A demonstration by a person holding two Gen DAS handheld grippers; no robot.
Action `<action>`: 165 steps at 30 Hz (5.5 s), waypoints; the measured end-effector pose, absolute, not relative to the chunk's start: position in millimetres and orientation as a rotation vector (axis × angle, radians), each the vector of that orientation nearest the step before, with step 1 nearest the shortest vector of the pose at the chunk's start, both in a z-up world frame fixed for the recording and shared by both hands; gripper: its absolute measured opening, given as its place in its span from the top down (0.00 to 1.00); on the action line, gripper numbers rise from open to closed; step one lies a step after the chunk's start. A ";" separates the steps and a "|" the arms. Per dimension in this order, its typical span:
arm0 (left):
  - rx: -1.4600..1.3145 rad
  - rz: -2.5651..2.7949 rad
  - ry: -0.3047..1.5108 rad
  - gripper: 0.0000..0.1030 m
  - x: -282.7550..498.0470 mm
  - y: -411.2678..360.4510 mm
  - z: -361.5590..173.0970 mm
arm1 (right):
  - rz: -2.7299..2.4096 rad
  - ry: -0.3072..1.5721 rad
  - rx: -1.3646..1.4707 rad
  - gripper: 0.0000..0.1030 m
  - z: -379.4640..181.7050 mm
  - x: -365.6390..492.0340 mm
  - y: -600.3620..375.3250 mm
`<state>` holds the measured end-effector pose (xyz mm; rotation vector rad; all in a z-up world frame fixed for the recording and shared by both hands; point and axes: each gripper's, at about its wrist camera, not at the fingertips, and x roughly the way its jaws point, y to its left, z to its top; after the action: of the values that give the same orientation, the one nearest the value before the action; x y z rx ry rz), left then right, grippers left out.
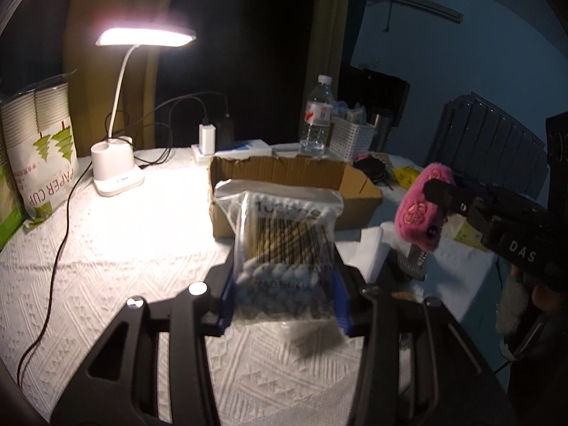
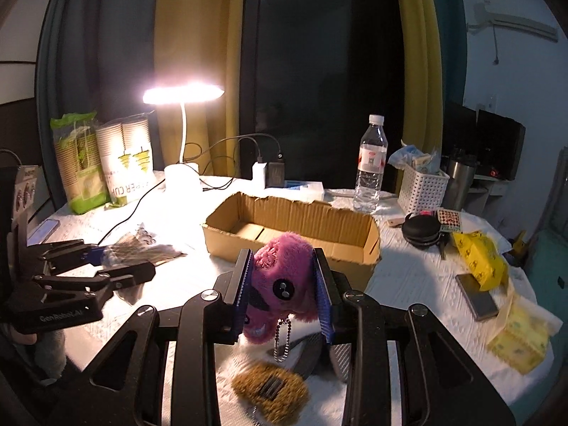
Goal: Organize soft objects
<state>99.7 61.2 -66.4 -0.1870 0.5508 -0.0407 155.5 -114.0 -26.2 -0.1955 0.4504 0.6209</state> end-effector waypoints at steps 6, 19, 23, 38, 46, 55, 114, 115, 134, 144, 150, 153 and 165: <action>-0.190 -0.035 0.547 0.56 121.7 69.8 -55.4 | 0.619 0.451 -0.187 0.66 -15.6 180.6 -111.1; -0.161 -0.037 0.565 0.56 192.9 59.7 -47.7 | 0.606 0.453 -0.132 0.66 -13.6 246.9 -124.5; -0.160 -0.032 0.582 0.56 215.7 53.3 -52.3 | 0.609 0.472 -0.118 0.66 -20.9 268.2 -129.2; -0.168 -0.087 0.661 0.55 293.4 19.9 -75.5 | 0.677 0.567 -0.085 0.65 -55.9 333.9 -128.6; -0.154 -0.101 0.654 0.40 294.4 11.1 -73.9 | 0.662 0.587 -0.079 0.47 -58.1 339.5 -135.2; -0.165 -0.098 0.621 0.35 257.8 13.0 -61.0 | 0.626 0.566 -0.090 0.47 -44.9 308.3 -146.8; -0.048 -0.154 0.797 0.87 211.9 -52.1 -117.2 | 0.678 0.780 -0.026 0.91 -122.4 262.2 -192.8; -0.048 -0.152 0.788 0.88 210.5 -51.1 -114.8 | 0.675 0.768 -0.018 0.91 -118.6 260.9 -194.5; -0.099 -0.121 0.643 0.88 175.3 -5.4 -74.9 | 0.563 0.701 -0.048 0.58 -86.8 253.5 -194.1; -0.139 -0.109 0.616 0.88 163.0 13.6 -75.1 | 0.520 0.845 -0.104 0.51 -123.7 278.9 -171.5; -0.147 -0.113 0.591 0.88 155.9 22.3 -71.7 | 0.535 0.846 -0.169 0.95 -125.8 278.1 -148.3; -0.152 -0.112 0.578 0.88 153.0 27.8 -67.6 | 0.545 0.808 -0.167 0.96 -115.3 271.5 -145.3; -0.180 -0.147 0.622 0.84 161.1 42.4 -72.1 | 0.611 0.590 -0.129 0.96 -36.1 240.5 -142.5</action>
<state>161.1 42.4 -72.1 -0.1804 0.6220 -0.1470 240.5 -142.5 -36.1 -0.1289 0.5898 0.6115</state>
